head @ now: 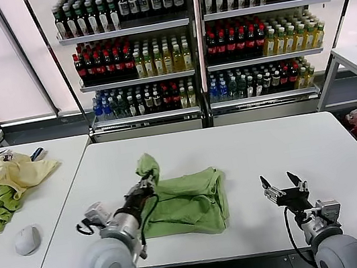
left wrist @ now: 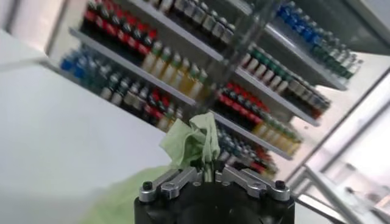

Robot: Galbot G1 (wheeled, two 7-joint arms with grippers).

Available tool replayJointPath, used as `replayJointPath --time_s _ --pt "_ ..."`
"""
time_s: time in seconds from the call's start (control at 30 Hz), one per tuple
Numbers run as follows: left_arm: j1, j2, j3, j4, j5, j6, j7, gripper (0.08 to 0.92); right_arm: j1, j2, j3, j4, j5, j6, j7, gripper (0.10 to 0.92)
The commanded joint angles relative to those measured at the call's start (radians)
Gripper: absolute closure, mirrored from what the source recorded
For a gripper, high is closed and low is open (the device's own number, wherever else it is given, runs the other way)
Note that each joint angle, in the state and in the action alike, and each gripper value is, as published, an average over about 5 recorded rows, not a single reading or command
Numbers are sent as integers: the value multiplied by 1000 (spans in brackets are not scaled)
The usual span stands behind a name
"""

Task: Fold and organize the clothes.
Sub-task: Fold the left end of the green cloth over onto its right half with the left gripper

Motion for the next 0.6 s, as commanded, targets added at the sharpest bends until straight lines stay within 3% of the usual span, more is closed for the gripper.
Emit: replayJointPath --time_s 0.03,0.23,0.4,0.6 --pt "-115 -136 198 163 9 -3 12 859 5 0 -3 -3 0 0 -1 203" --pt "-132 -141 263 201 134 -2 98 807 11 -5 -5 -8 2 1 -2 203" --pt "-118 -139 289 191 203 -19 197 665 16 -6 -8 -12 2 3 -2 203" --pt "-59 -103 220 107 171 -39 252 492 24 -6 -9 -18 3 5 -3 203"
